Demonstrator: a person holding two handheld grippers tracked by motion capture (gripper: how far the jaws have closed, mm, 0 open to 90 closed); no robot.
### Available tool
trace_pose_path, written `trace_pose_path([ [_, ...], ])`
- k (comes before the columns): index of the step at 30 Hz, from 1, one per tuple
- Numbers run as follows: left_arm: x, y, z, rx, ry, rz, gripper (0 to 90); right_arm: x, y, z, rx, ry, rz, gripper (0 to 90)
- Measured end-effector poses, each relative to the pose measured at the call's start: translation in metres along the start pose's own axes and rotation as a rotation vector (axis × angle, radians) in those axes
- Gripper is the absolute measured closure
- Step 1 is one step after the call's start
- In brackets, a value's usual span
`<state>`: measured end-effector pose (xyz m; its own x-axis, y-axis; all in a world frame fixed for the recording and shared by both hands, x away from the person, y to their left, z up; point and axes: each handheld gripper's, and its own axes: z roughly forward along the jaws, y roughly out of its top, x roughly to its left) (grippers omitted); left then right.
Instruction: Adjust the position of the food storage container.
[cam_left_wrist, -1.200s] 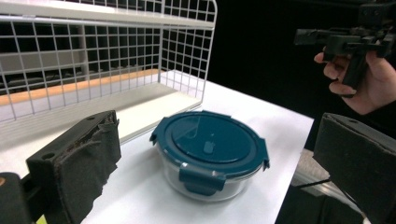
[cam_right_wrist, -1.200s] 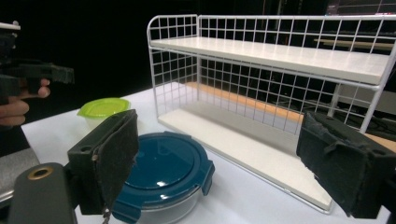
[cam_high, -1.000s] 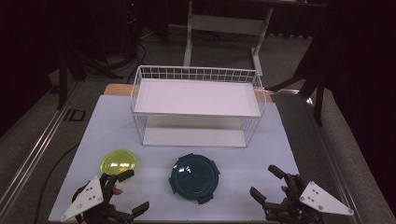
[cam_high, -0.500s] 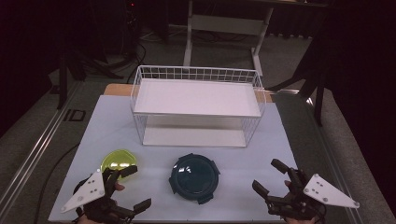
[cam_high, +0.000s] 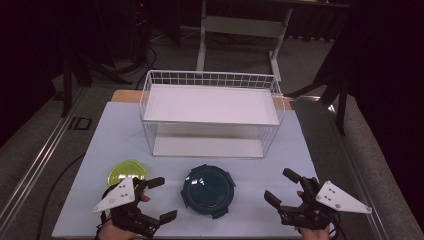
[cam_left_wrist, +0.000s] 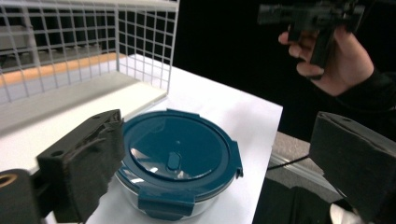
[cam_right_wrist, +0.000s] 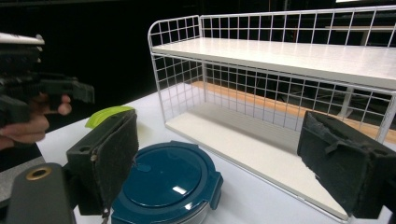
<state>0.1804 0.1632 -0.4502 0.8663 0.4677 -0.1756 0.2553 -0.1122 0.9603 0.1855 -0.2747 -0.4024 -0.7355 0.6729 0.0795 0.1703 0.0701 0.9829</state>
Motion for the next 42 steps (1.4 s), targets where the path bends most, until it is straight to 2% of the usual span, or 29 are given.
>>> trace_pose_path([
  [3,0.001,-0.009,0.006,0.025,0.002,0.012,10.4,0.000,0.000,-0.001,-0.009,0.005,0.006,12.0],
  [5,0.004,-0.015,0.010,0.057,0.010,0.000,16.5,0.000,0.000,-0.002,-0.007,0.003,0.000,12.0],
  [8,0.007,-0.023,0.015,0.113,0.061,0.012,37.6,0.000,0.000,-0.002,-0.003,0.002,-0.005,12.0],
  [9,0.008,-0.025,0.016,0.129,0.061,0.011,45.0,0.000,0.000,-0.002,-0.003,0.003,-0.005,12.0],
  [10,0.009,-0.029,0.018,0.169,0.098,0.030,52.3,0.001,0.000,-0.002,-0.001,0.005,-0.003,12.0],
  [12,0.011,-0.033,0.020,0.191,0.103,0.031,65.0,0.001,0.000,-0.003,0.002,0.004,-0.010,12.0],
  [14,0.012,-0.036,0.022,0.229,0.131,0.034,73.0,0.002,-0.001,-0.003,0.003,0.005,-0.011,12.0],
  [15,0.012,-0.036,0.022,0.229,0.131,0.034,76.6,0.002,-0.001,-0.003,0.003,0.005,-0.011,12.0],
  [16,0.012,-0.036,0.022,0.229,0.131,0.034,76.6,0.002,-0.001,-0.003,0.003,0.005,-0.012,12.0],
  [17,0.014,-0.043,0.027,0.282,0.154,0.045,83.9,0.001,-0.001,-0.004,0.001,0.007,-0.009,12.0],
  [19,0.016,-0.047,0.030,0.293,0.169,0.037,88.6,0.001,-0.001,-0.004,-0.001,0.006,-0.007,12.0],
  [22,0.018,-0.051,0.033,0.323,0.170,0.034,89.3,0.001,-0.002,-0.004,0.000,0.006,-0.007,12.0],
  [27,0.018,-0.054,0.041,0.341,0.169,0.026,89.4,0.000,-0.003,-0.004,0.002,0.010,0.001,12.0],
  [33,0.024,-0.056,0.047,0.338,0.168,0.013,89.5,0.002,-0.003,-0.003,0.008,0.012,-0.006,12.0],
  [36,0.028,-0.055,0.048,0.336,0.178,0.000,89.4,0.000,-0.004,-0.004,0.008,0.010,-0.005,12.0],
  [42,0.033,-0.053,0.056,0.332,0.194,-0.001,89.5,0.000,-0.006,-0.002,0.018,0.016,-0.002,12.0],
])
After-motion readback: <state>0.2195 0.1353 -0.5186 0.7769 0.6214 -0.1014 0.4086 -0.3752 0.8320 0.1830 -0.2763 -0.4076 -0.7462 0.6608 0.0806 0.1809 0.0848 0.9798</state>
